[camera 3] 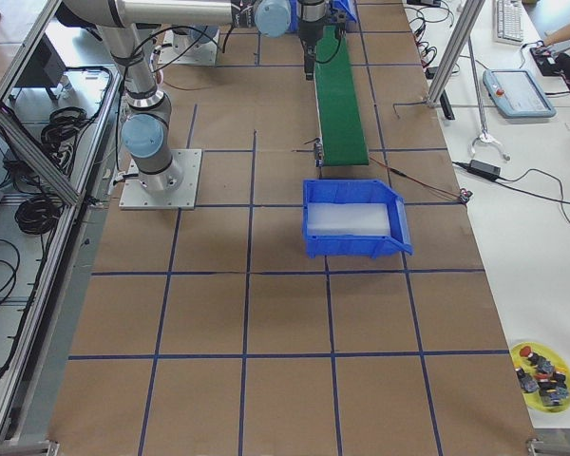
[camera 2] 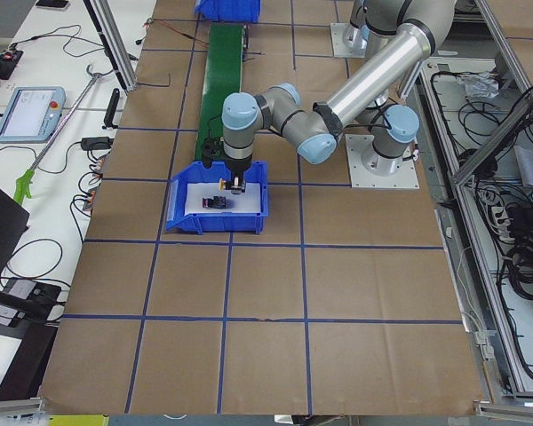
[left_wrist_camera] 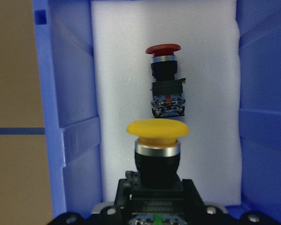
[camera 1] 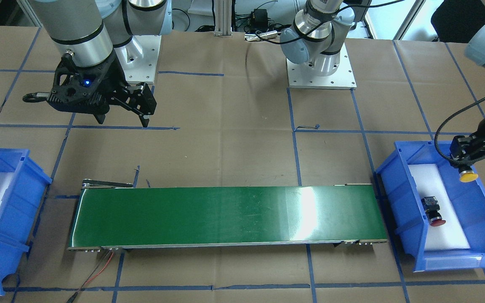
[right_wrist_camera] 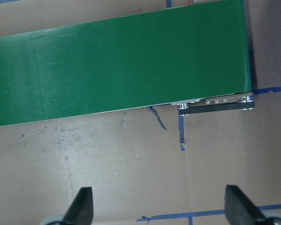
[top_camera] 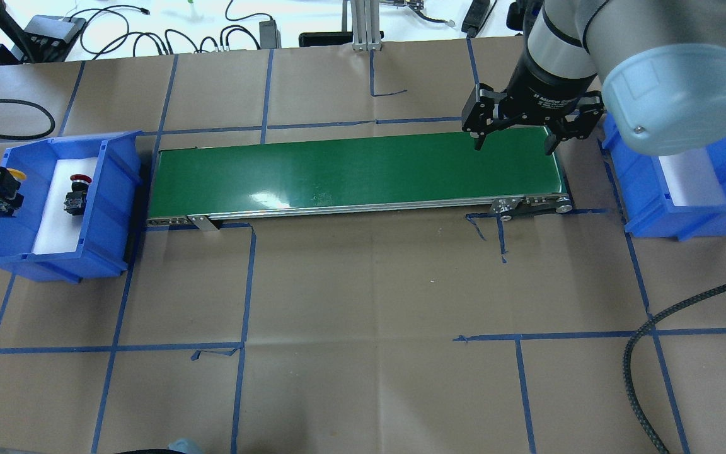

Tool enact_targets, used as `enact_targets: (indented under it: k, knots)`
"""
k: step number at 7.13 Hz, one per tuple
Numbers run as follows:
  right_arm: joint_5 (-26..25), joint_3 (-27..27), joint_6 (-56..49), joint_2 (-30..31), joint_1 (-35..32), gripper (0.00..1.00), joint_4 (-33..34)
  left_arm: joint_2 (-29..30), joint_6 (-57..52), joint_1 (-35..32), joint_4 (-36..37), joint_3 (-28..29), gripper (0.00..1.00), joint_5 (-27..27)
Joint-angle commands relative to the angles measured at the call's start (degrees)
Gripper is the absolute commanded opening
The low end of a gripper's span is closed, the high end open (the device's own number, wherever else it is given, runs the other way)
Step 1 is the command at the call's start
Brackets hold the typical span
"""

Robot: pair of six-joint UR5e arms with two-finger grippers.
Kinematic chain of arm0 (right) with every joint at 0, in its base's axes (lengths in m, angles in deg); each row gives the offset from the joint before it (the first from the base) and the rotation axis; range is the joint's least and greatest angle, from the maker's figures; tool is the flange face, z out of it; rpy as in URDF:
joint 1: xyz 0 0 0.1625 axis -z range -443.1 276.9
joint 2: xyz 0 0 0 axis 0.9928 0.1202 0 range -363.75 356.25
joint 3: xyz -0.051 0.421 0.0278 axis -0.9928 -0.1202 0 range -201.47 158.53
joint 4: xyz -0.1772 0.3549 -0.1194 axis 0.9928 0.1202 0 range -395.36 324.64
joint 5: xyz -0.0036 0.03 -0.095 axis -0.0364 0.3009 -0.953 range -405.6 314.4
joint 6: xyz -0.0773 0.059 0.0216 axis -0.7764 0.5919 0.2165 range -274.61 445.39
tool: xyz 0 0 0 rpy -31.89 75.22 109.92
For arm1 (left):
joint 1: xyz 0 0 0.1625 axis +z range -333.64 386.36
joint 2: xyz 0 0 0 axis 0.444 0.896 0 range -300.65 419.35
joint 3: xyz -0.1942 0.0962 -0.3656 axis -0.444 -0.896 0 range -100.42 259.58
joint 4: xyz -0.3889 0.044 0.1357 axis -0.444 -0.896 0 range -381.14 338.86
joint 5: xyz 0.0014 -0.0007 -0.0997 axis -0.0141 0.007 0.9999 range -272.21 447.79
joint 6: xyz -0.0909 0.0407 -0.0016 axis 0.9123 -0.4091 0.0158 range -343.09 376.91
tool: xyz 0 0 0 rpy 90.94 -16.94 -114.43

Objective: Transport two buttons from left to right
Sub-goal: 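Carry the yellow button onto the conveyor belt and release it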

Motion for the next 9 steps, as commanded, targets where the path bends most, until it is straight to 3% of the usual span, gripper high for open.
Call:
enact_targets:
  k: [1, 6, 9]
  knots:
    - [-0.16, 0.0, 0.05, -0.21, 0.07, 1.0, 0.11, 0.89, 2.21, -2.43, -10.4, 9.25, 0.06, -0.05]
    - [-0.16, -0.09, 0.05, -0.21, -0.02, 1.0, 0.11, 4.66, 29.5, -23.14, -8.86, 10.6, 0.06, 0.12]
    - [-0.16, -0.09, -0.04, -0.21, -0.02, 1.0, 0.11, 11.34, 36.94, -31.62, 0.96, 8.42, 0.06, -0.58]
